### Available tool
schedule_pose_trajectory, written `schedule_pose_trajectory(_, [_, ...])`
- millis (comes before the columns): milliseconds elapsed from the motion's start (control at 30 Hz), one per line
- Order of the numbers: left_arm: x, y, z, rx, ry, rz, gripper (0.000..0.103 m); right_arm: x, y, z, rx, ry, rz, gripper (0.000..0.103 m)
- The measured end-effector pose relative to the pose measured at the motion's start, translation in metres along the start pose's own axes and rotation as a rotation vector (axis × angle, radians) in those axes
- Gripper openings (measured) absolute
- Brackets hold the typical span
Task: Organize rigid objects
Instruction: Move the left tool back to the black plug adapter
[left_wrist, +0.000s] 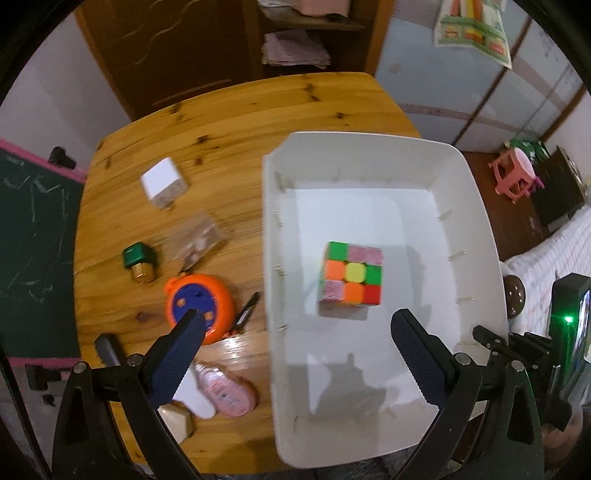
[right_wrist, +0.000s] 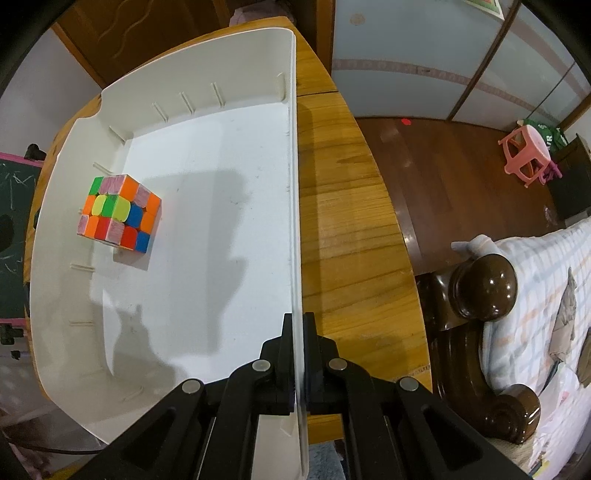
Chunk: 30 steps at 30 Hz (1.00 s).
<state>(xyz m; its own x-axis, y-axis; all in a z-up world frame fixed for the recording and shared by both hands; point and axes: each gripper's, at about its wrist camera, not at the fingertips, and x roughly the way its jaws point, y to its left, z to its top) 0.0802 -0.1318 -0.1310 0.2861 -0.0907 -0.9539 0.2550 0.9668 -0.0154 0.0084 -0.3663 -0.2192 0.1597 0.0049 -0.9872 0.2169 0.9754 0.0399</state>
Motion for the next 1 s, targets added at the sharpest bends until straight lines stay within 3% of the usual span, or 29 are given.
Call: schedule_pose_trajectory(1000, [-0.02,0.126,-0.054,-0.221,-0.001,0.039,0.101,0.002,0.012,0.006,0.014,0.087,-0.09,0.006])
